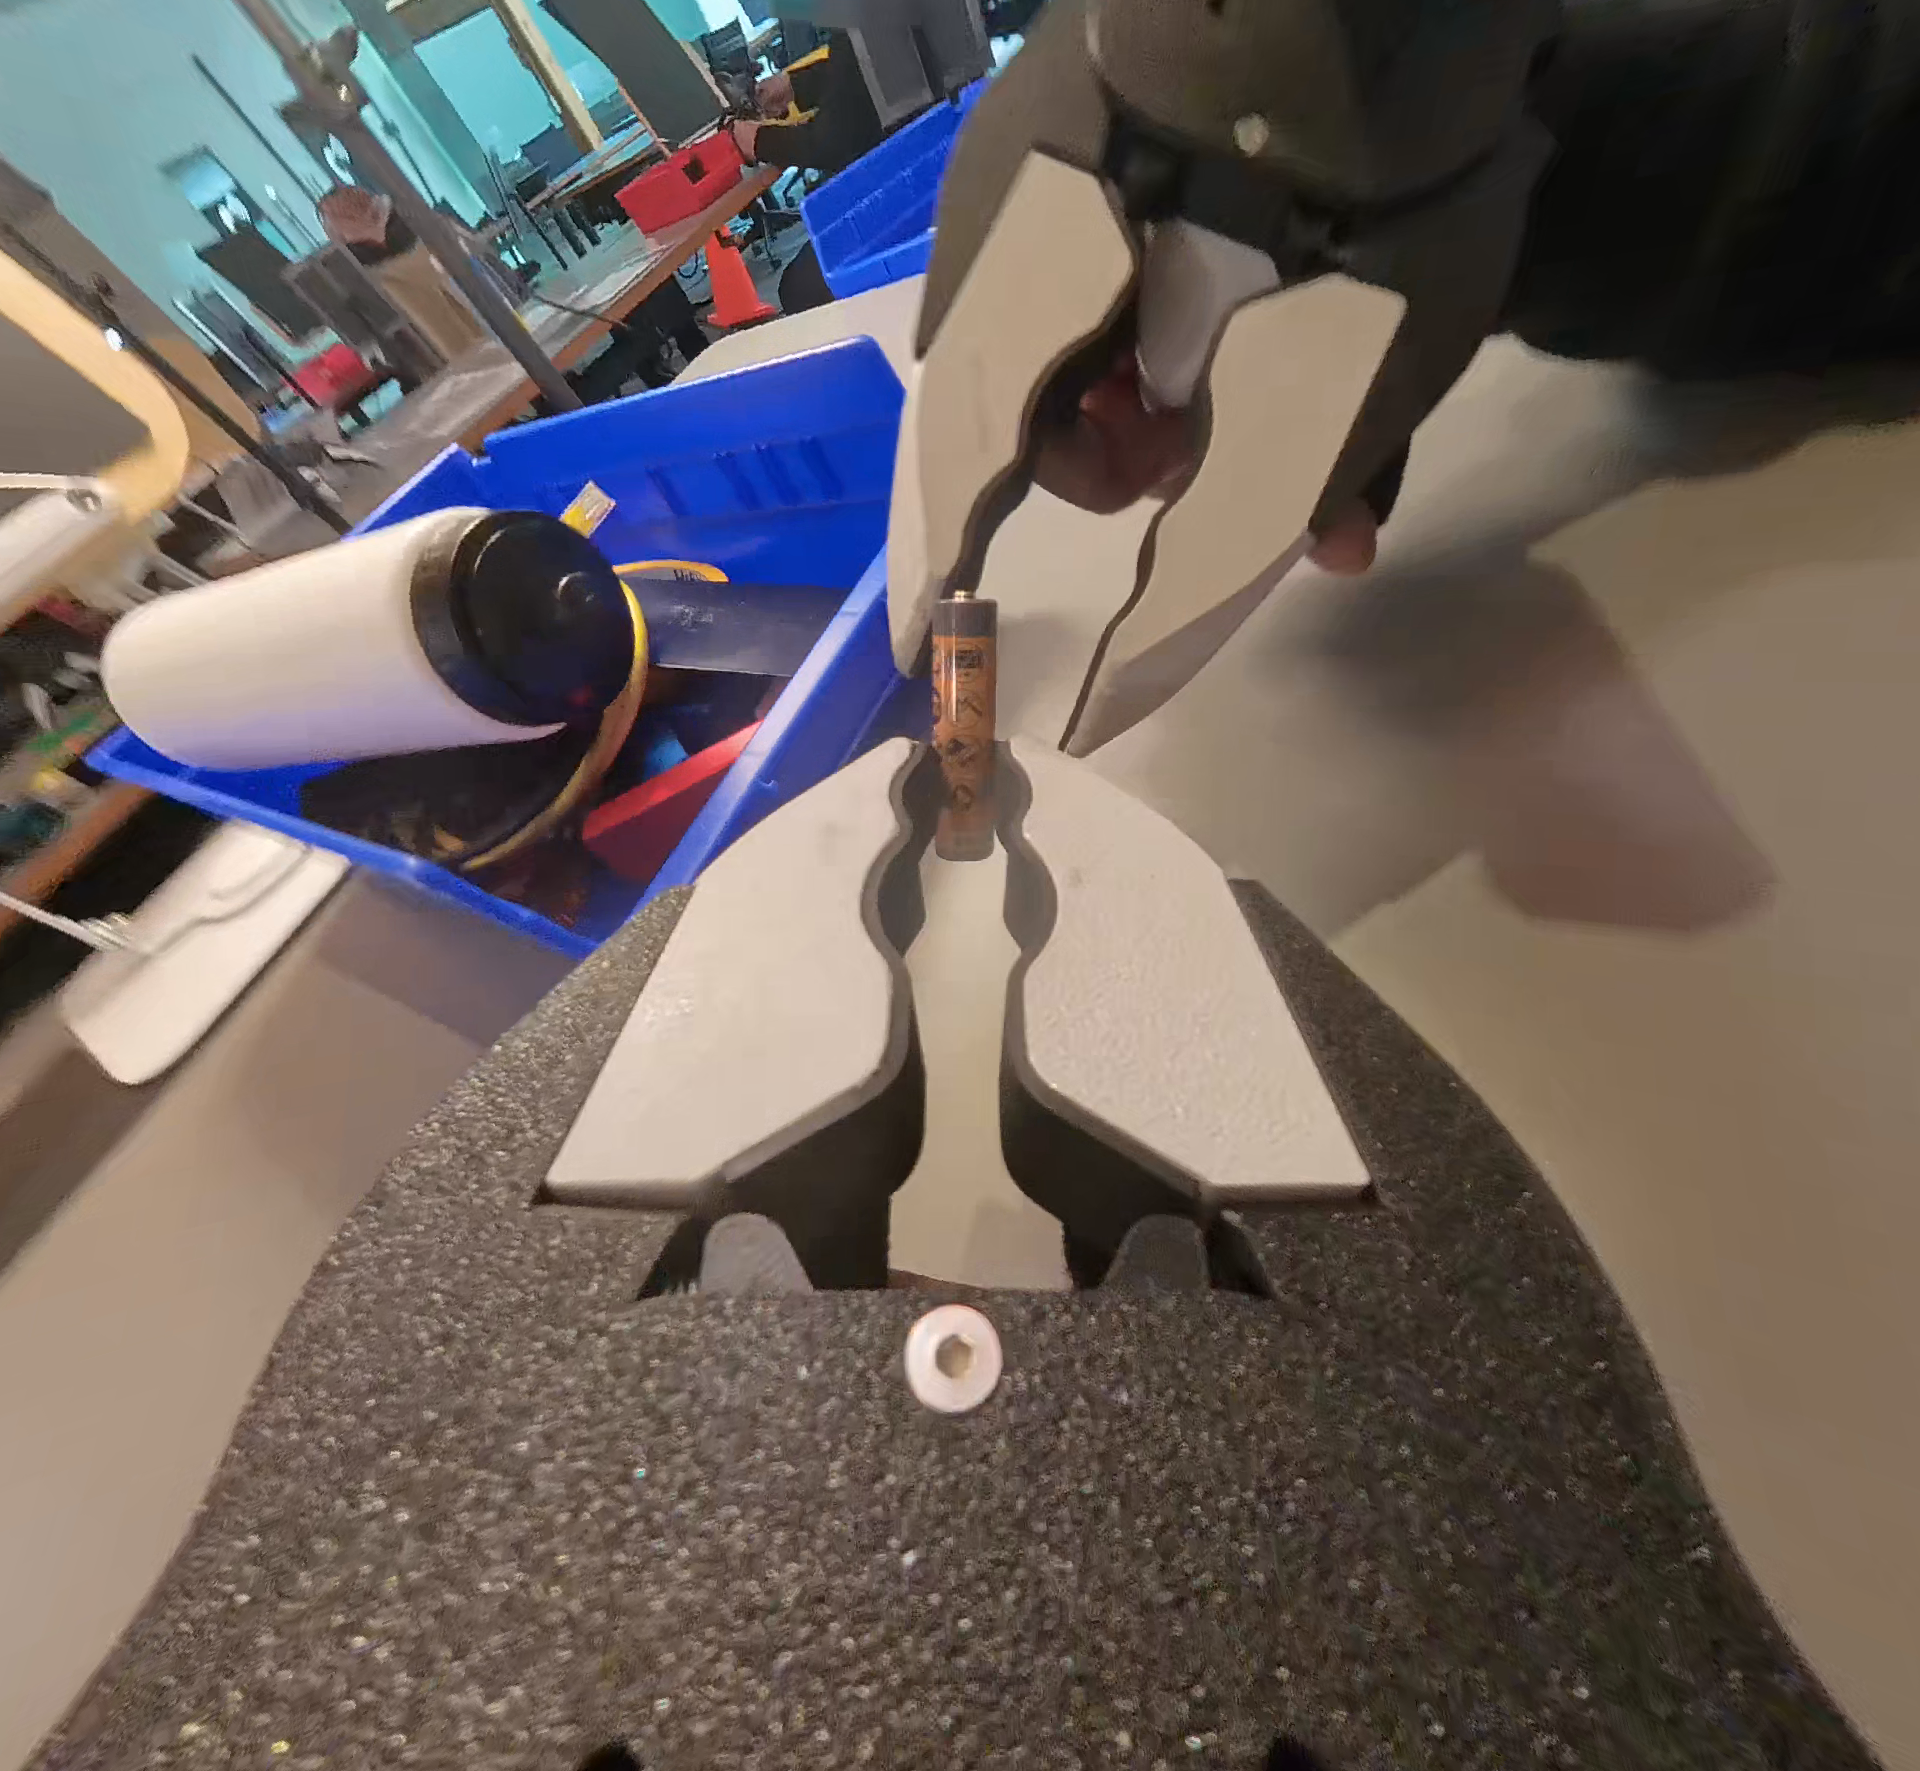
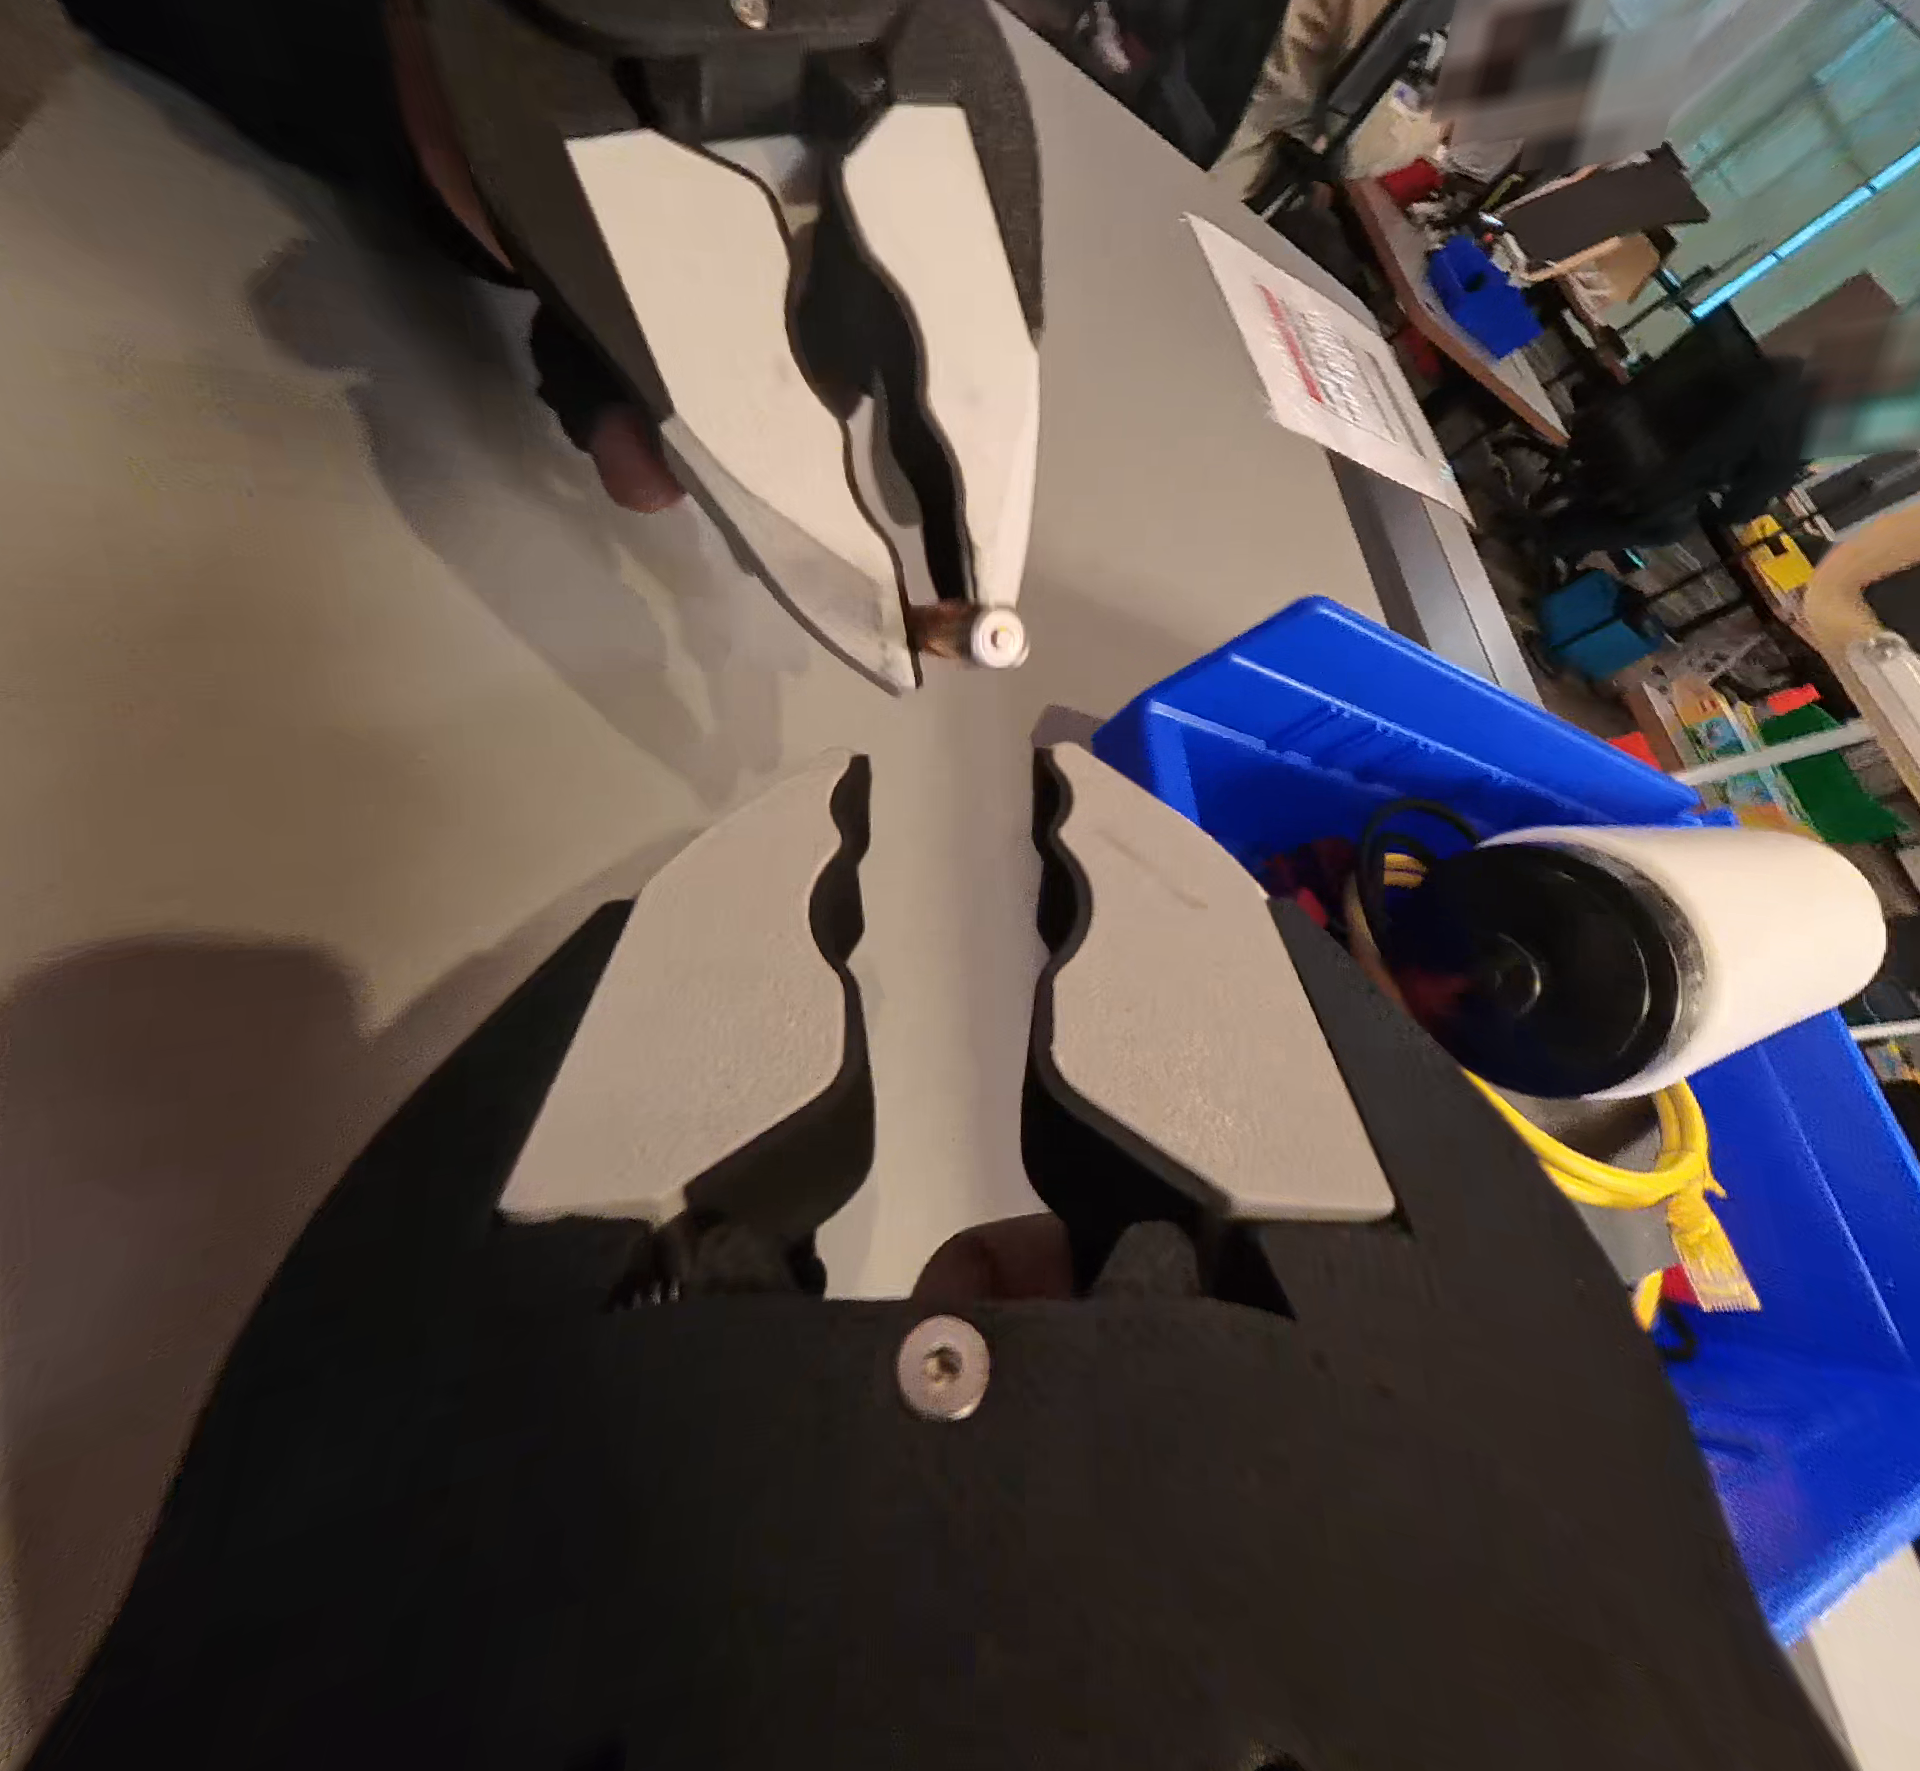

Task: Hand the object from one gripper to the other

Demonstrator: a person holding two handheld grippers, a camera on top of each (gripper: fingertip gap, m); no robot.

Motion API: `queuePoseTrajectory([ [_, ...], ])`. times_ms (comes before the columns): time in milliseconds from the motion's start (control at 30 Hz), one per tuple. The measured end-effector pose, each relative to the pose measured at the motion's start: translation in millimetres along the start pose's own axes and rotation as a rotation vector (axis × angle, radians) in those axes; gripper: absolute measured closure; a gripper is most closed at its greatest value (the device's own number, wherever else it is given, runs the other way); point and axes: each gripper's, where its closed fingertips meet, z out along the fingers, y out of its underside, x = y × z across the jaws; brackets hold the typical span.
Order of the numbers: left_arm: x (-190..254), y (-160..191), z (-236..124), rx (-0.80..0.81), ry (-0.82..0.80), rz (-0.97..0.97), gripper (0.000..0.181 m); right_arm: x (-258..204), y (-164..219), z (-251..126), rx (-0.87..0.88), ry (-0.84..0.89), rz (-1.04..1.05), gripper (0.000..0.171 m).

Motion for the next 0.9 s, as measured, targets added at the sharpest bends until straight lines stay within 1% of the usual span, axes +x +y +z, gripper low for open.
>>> queuePoseTrajectory([
  [100, 7.6, 4.0, 3.2, -0.040, -0.010, 0.129, 0.170, -6.9, -3.8, -0.7, 0.014, -0.039, 0.001, 0.137],
  [200, 8.7, 9.2, 4.6, -0.070, -0.021, 0.190, 0.170, -9.6, -7.6, -3.1, 0.042, -0.058, 0.007, 0.137],
  [333, 10.7, 13.8, 6.5, -0.097, -0.021, 0.235, 0.169, -10.8, -5.7, 0.5, 0.013, -0.038, -0.025, 0.146],
  [400, 11.8, 15.0, 7.6, -0.104, -0.019, 0.239, 0.169, -13.1, 2.6, 4.7, -0.036, -0.039, -0.057, 0.159],
  [500, 12.3, 18.1, 8.7, -0.114, -0.005, 0.197, 0.169, -15.0, 4.4, 6.4, -0.024, -0.046, -0.062, 0.160],
  [567, 2.9, 9.2, 6.6, -0.055, -0.029, 0.078, 0.164, -5.2, -2.5, 3.7, 0.033, -0.004, -0.022, 0.160],
  [600, 0.0, 2.4, 4.1, -0.006, -0.003, -0.023, 0.151, 0.5, -9.8, -0.4, 0.088, 0.014, 0.011, 0.161],
  [633, -2.5, -4.9, 1.0, 0.047, 0.043, -0.151, 0.139, 7.4, -18.6, -6.2, 0.158, 0.033, 0.055, 0.161],
  [667, -4.5, -13.3, -3.0, 0.109, 0.106, -0.294, 0.131, 14.7, -27.4, -13.0, 0.236, 0.050, 0.107, 0.161],
  [700, -6.7, -23.5, -8.2, 0.186, 0.178, -0.441, 0.127, 20.5, -35.4, -19.5, 0.313, 0.057, 0.160, 0.161],
  [767, -12.8, -40.9, -18.5, 0.340, 0.312, -0.704, 0.128, 26.2, -45.7, -28.2, 0.428, 0.062, 0.227, 0.161],
  [800, -14.5, -45.7, -21.7, 0.392, 0.367, -0.803, 0.128, 28.0, -47.0, -28.4, 0.448, 0.079, 0.235, 0.161],
  [833, -14.7, -49.0, -23.5, 0.431, 0.414, -0.876, 0.128, 28.5, -46.8, -26.4, 0.448, 0.097, 0.232, 0.161],
  [900, -11.8, -51.5, -23.1, 0.464, 0.470, -0.960, 0.129, 25.0, -46.5, -18.8, 0.439, 0.116, 0.216, 0.161],
])
